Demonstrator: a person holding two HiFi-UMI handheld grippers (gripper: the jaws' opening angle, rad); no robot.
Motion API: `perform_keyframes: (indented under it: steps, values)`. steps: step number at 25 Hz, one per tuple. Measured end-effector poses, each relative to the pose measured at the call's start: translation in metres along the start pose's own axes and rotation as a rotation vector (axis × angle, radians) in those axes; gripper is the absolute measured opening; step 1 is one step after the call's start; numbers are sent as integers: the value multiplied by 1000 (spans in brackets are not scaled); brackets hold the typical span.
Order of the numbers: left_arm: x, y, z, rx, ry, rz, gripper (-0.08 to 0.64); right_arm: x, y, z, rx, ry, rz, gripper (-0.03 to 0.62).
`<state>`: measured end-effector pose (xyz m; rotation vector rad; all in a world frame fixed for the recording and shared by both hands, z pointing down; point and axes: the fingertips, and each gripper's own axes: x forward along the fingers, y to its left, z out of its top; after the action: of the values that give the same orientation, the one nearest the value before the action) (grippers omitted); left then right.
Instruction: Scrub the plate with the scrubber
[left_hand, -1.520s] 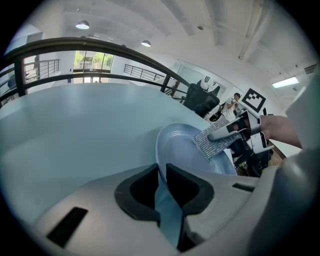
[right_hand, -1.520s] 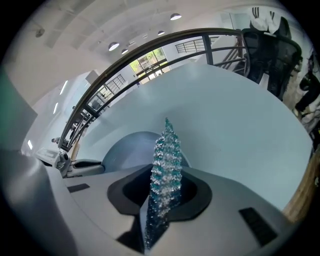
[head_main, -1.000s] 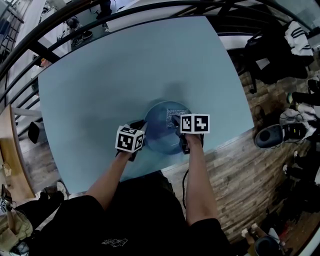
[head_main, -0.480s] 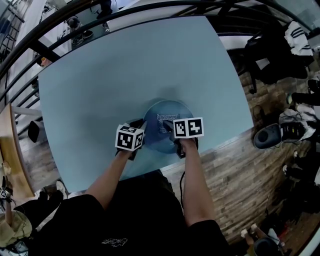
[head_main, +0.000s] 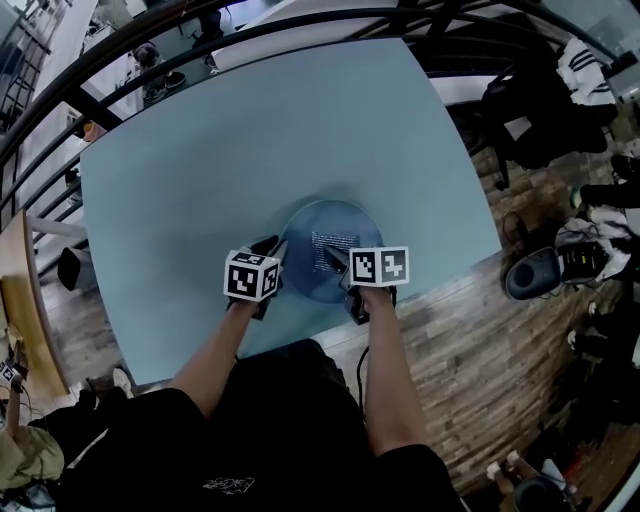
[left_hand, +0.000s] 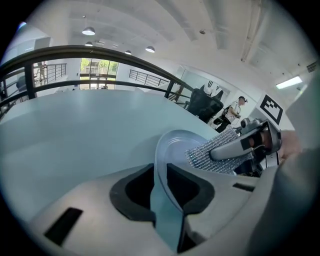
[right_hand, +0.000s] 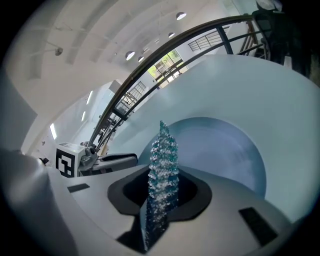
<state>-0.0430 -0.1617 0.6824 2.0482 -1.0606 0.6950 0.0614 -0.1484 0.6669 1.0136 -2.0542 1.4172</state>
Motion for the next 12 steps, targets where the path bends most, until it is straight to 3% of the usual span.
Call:
perform_keyframes:
  steps: [12]
  values:
    - [-51,-21,13,26,-104,53,49,-78,14,-5,25,-285,-5,84]
